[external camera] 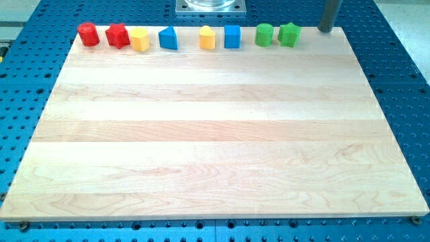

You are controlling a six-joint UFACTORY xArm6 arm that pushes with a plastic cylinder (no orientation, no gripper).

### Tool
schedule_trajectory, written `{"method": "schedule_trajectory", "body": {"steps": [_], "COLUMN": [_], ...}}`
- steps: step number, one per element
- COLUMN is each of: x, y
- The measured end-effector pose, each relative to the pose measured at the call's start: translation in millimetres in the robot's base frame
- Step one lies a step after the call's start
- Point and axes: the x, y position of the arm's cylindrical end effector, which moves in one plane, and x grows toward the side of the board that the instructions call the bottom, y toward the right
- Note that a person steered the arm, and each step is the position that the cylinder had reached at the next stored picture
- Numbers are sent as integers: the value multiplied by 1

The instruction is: Move your arm to the top side of the board

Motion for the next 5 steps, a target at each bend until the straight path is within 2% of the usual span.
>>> {"method": "schedule_trajectory", "body": {"steps": [5], "x": [4], "y": [-26]}}
